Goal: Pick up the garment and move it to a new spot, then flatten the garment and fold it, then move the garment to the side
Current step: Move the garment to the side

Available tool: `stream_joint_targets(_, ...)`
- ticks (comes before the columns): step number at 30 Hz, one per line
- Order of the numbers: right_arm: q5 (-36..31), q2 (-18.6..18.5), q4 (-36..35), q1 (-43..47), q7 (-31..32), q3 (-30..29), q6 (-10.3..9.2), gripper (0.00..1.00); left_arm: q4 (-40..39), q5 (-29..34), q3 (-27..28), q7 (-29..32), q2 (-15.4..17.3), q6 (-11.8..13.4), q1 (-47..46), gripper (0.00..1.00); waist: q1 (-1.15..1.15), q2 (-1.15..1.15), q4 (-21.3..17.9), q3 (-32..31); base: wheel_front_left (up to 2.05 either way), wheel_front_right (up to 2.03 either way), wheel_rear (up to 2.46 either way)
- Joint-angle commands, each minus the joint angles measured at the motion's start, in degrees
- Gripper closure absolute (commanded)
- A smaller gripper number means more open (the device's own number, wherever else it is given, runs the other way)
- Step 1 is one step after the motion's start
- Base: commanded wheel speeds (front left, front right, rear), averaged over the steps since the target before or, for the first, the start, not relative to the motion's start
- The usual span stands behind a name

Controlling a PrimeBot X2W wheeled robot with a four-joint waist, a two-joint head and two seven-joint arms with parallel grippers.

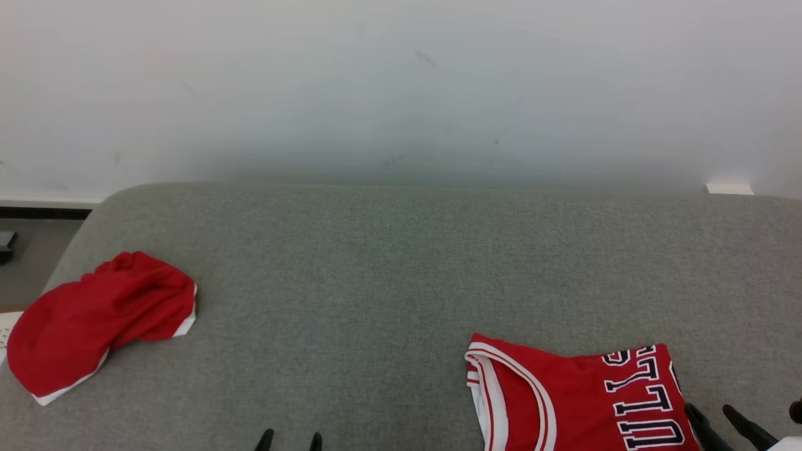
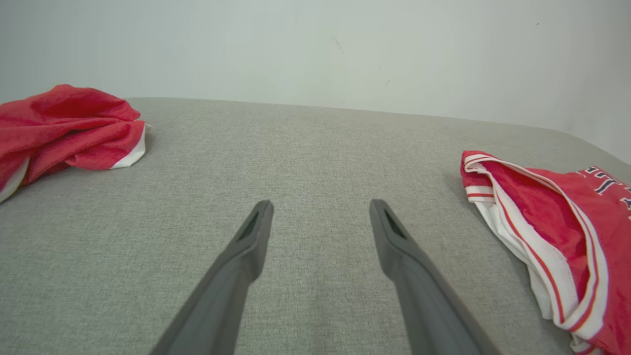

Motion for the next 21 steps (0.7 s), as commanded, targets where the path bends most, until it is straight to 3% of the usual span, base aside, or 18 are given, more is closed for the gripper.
stream_joint_targets(1, 0.54, -2.63, 0.58, -1.74, 2.71, 0.99, -0.13, 0.00, 0.26, 0.57, -0.23, -0.11, 0.19, -0.23, -0.62, 0.00, 0.00, 0.00, 1.05, 0.97, 0.00, 0.00, 0.00)
stream_joint_targets(6, 2.87, -4.91, 4.63, -5.94, 7.87, 3.18, -0.12, 0.00, 0.66, 0.30, -1.47, -0.12, 0.19, 0.00, -2.11, 0.00, 0.00, 0.00, 3.25, 2.97, 0.00, 0.00, 0.00)
stream_joint_targets(18, 12.14, -3.14, 12.77, -9.05, 14.20, 6.39, -0.12, 0.00, 1.20, -0.45, -2.27, -0.11, 0.18, 0.71, -3.29, 0.00, 0.00, 0.00, 6.27, 3.84, 0.00, 0.00, 0.00)
stream_joint_targets(20, 13.45, -3.07, 12.28, -9.31, 14.06, 6.90, -0.12, 1.00, 1.07, -0.53, -2.29, -0.12, 0.18, 0.89, -3.14, 0.00, 0.00, 0.00, 6.15, 3.80, 0.00, 0.00, 0.00)
stream_joint_targets(21, 14.08, -3.15, 12.15, -9.42, 13.77, 7.02, -0.12, 1.00, 0.96, -0.62, -2.25, -0.12, 0.19, 1.03, -3.07, 0.00, 0.00, 0.00, 5.95, 3.80, 0.00, 0.00, 0.00)
